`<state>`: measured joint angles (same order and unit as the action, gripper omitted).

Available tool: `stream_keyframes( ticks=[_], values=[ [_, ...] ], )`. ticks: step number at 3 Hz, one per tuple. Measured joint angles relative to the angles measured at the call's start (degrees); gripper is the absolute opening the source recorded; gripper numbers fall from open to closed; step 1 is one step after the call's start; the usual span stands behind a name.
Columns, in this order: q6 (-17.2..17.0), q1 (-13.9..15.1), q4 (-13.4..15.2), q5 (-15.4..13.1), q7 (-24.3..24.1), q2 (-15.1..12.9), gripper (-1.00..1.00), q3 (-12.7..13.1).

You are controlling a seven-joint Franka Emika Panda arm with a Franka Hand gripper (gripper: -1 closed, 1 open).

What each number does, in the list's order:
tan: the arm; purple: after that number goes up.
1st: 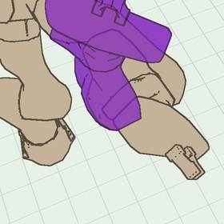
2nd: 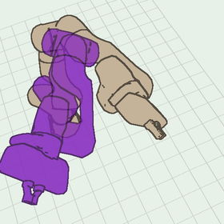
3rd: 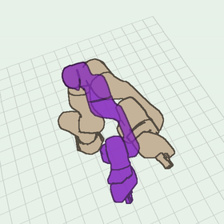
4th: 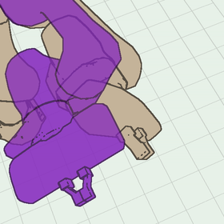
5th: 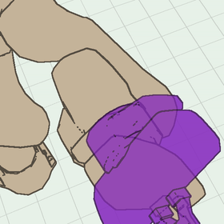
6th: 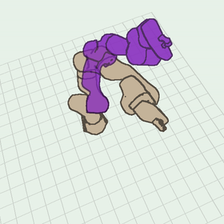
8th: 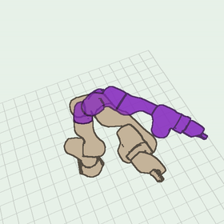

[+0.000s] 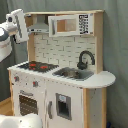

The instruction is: Play with the kitchen

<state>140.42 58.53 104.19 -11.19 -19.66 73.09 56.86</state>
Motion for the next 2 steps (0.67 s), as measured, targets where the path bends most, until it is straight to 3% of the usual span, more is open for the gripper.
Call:
stream_keyframes(
  ticks=[1, 2],
  values=[
    [-0.9, -5.0, 0.2, -0.1, 2.6, 0.7, 1.0, -0.6],
    [-5.1, -8.7, 1.7, -0.4, 4.5, 2.2, 1.0, -1.6]
  ],
)
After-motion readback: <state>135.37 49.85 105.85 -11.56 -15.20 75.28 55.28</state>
